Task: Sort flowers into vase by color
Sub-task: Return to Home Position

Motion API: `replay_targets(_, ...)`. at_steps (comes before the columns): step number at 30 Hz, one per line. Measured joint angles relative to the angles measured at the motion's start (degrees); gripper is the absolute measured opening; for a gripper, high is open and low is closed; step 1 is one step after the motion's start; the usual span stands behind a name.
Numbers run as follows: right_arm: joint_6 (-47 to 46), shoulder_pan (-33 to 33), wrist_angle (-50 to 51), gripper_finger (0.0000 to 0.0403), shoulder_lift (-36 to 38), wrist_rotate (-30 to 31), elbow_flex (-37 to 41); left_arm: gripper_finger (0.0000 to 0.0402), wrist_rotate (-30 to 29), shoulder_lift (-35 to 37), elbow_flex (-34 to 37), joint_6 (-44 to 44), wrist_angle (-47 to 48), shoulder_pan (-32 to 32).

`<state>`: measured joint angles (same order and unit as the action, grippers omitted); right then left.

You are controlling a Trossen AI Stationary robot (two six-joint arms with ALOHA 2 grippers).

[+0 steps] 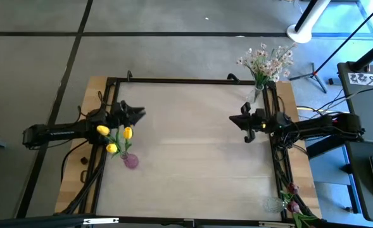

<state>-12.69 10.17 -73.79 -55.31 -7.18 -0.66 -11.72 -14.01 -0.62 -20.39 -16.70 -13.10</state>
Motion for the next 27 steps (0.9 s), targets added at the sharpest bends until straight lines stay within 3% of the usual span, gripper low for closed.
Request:
replay_targets(4, 1.5, 0.0, 1.8, 0.0001, 3.2, -2.2, 0.0, 0.0140, 8.8, 1.6, 0.0, 4.1, 1.1, 0.0)
replay_targets(10, 3.1, 0.0, 12.6, 0.0001, 13.5, -3.6, 0.1, 0.0140, 12.5, 6.3, 0.0, 6.3, 9.9, 0.0)
replay_targets(15, 4.2, 0.0, 30.0, 0.0001, 27.4, -4.5, 0.1, 0.0140, 16.4, 13.3, -0.1, 10.0, 15.7, 0.0)
replay_targets(18, 4.7, 0.0, 44.7, 0.0001, 36.7, -4.3, 0.1, 0.0140, 18.2, 13.8, -0.3, 13.5, 16.1, 0.0)
replay_targets(23, 6.1, 0.0, 71.0, 0.0001, 49.2, -0.4, 0.1, 0.0140, 20.3, 13.8, -0.3, 14.5, 16.0, -0.5)
replay_targets(27, 8.8, 0.0, 70.2, 0.0001, 51.6, 8.2, 0.0, 0.0140, 21.7, 13.8, -0.3, 13.1, 15.7, -0.5)
